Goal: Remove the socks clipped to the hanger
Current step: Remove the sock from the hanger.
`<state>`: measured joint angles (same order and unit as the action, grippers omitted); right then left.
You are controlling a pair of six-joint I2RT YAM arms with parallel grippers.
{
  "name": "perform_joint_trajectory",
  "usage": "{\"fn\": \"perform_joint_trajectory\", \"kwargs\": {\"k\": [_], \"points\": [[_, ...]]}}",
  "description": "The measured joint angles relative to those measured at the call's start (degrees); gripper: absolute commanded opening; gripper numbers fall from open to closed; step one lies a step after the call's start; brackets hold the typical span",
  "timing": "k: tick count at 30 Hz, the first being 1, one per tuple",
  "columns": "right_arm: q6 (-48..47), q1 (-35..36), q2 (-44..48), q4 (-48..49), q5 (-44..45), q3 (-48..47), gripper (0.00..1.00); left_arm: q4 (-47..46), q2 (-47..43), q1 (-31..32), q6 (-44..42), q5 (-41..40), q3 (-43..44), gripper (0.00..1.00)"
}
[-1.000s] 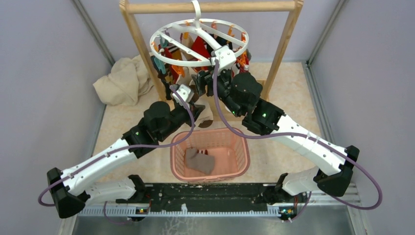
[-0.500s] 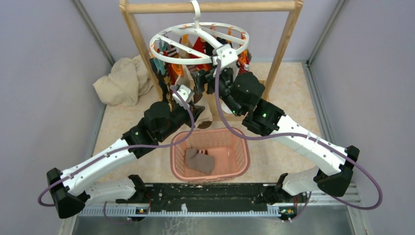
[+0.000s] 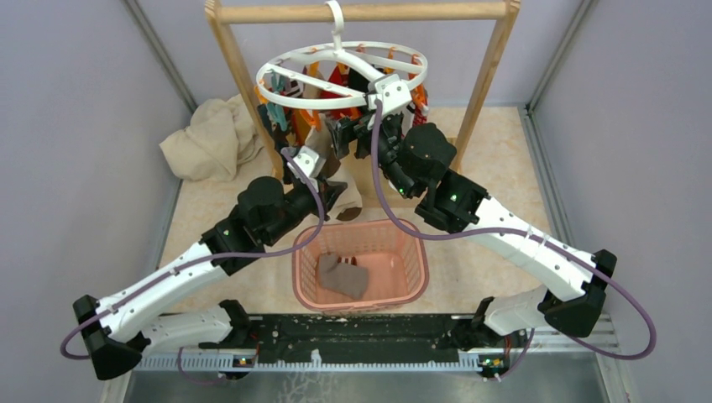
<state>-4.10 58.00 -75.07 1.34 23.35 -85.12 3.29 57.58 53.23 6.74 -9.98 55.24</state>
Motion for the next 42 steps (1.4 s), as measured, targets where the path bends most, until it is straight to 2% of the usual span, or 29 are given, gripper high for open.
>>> {"fn": "perform_joint_trajectory", "kwargs": {"k": [14,24,30,33,39,42], "points": [[0.2,0.0,0.0,1.1,0.0,0.0,0.71,6.9,-5.0,0.0,1.8,-0.2,1.4,0.0],[0.2,0.0,0.0,1.7,-0.1,0.0,0.76,9.8,-5.9,0.0,2.7,-0.6,1.4,0.0],[0.3,0.0,0.0,3.2,-0.3,0.1,0.69,10.1,-6.0,0.0,2.9,-1.0,1.4,0.0],[0.3,0.0,0.1,4.3,-0.5,0.9,0.6,10.2,-6.0,0.0,3.0,-1.0,1.4,0.0],[0.7,0.0,0.1,5.7,-0.9,2.5,0.58,10.3,-6.0,0.0,3.2,-1.0,1.4,0.0],[0.7,0.0,0.2,6.3,-1.0,2.9,0.52,10.3,-6.0,0.0,3.3,-1.0,1.4,0.0]]}}
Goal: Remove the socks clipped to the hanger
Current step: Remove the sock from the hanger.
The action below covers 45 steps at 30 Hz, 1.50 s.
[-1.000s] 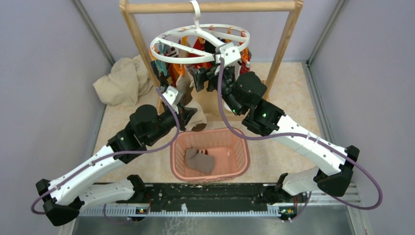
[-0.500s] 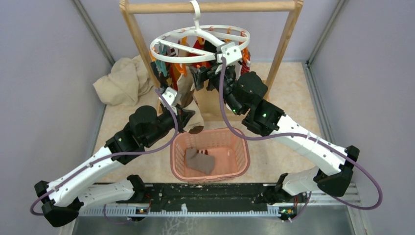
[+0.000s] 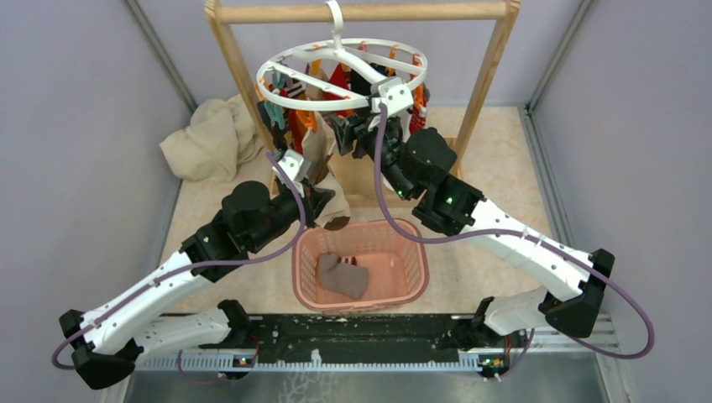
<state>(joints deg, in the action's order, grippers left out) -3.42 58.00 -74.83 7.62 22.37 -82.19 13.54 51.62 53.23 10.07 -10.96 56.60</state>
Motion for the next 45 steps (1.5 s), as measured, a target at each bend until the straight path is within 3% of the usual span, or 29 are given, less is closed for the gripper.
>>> {"fn": "perform_joint_trajectory", "kwargs": {"k": [9,12,17,29,31,34,38,45], "points": [[0.1,0.0,0.3,0.5,-0.3,0.1,0.22,0.0,0.4,0.0,0.7,0.0,0.0,0.0],[0.2,0.0,0.4,0.6,-0.4,0.1,0.06,0.0,0.5,0.0,0.7,0.0,0.0,0.0],[0.2,0.0,0.6,1.0,-0.6,0.1,0.0,0.0,0.5,0.0,0.7,0.0,0.0,0.0],[0.6,0.0,0.7,1.1,-0.8,0.8,0.0,0.0,0.5,0.0,1.1,1.7,0.0,0.0],[0.7,0.0,0.7,1.0,-0.8,0.9,0.03,0.0,0.5,0.0,1.6,2.5,0.0,0.0],[1.1,0.0,0.7,0.9,-0.9,0.9,0.22,0.0,0.5,0.0,2.1,3.4,0.4,0.0],[1.8,0.0,1.0,0.7,-1.0,1.9,0.38,0.0,0.4,0.0,2.5,4.3,1.5,0.0],[4.0,0.0,2.1,-0.3,-1.1,5.8,0.58,0.0,0.1,0.0,3.3,5.6,2.6,0.0]]}}
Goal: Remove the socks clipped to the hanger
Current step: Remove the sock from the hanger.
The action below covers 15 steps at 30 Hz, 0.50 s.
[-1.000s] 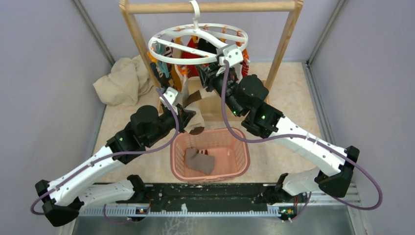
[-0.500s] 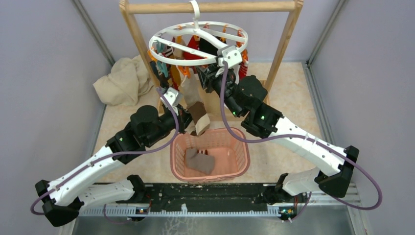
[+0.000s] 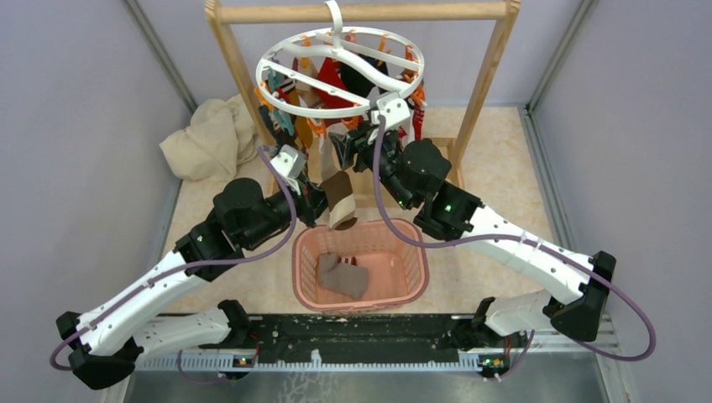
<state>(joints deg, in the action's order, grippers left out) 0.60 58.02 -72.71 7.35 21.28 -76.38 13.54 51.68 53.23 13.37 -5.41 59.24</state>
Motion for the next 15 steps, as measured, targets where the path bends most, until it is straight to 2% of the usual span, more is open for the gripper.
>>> {"fn": "perform_joint_trajectory", "kwargs": {"k": [5,15], "points": [[0.7,0.0,0.6,-0.8,-0.1,1.7,0.67,0.0,-0.1,0.0,0.1,0.5,0.2,0.0],[2.2,0.0,4.8,-1.8,0.0,4.7,0.72,0.6,-0.1,0.0,0.5,2.2,1.6,0.0]]}}
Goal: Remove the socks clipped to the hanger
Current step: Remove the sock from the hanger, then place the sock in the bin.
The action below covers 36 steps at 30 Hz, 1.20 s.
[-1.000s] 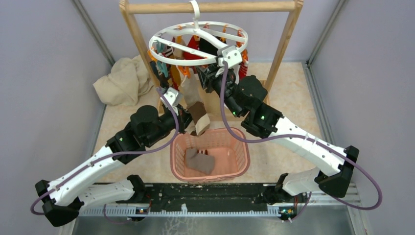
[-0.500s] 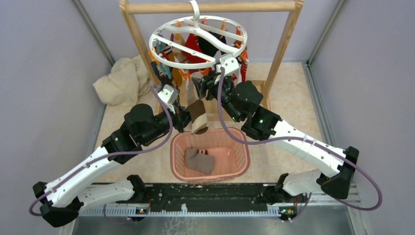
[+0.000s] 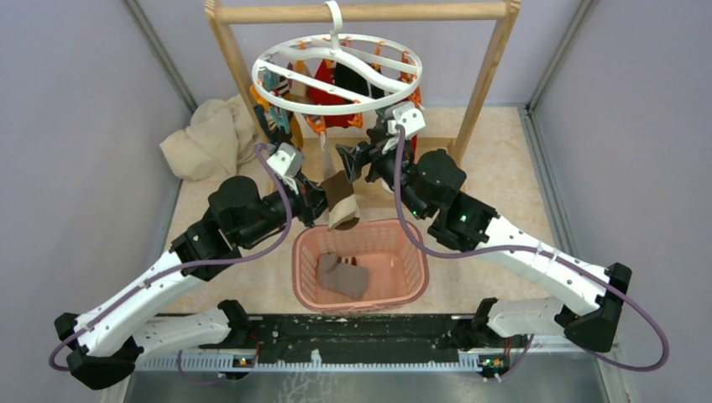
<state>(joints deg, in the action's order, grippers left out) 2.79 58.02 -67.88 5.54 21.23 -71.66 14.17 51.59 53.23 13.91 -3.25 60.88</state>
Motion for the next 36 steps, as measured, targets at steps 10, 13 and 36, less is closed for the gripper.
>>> {"fn": "perform_joint_trajectory", "kwargs": {"k": [10,13,36], "points": [[3.1,0.0,7.7,-4.5,0.2,6.5,0.73,0.1,0.9,0.0,1.1,6.8,1.3,0.0],[4.0,0.0,10.3,-6.8,0.4,7.5,0.73,-0.2,1.2,0.0,1.7,9.8,1.2,0.0],[8.0,0.0,20.5,-15.9,3.4,11.7,0.73,-16.1,11.6,0.0,8.2,23.1,-14.9,0.12]]}}
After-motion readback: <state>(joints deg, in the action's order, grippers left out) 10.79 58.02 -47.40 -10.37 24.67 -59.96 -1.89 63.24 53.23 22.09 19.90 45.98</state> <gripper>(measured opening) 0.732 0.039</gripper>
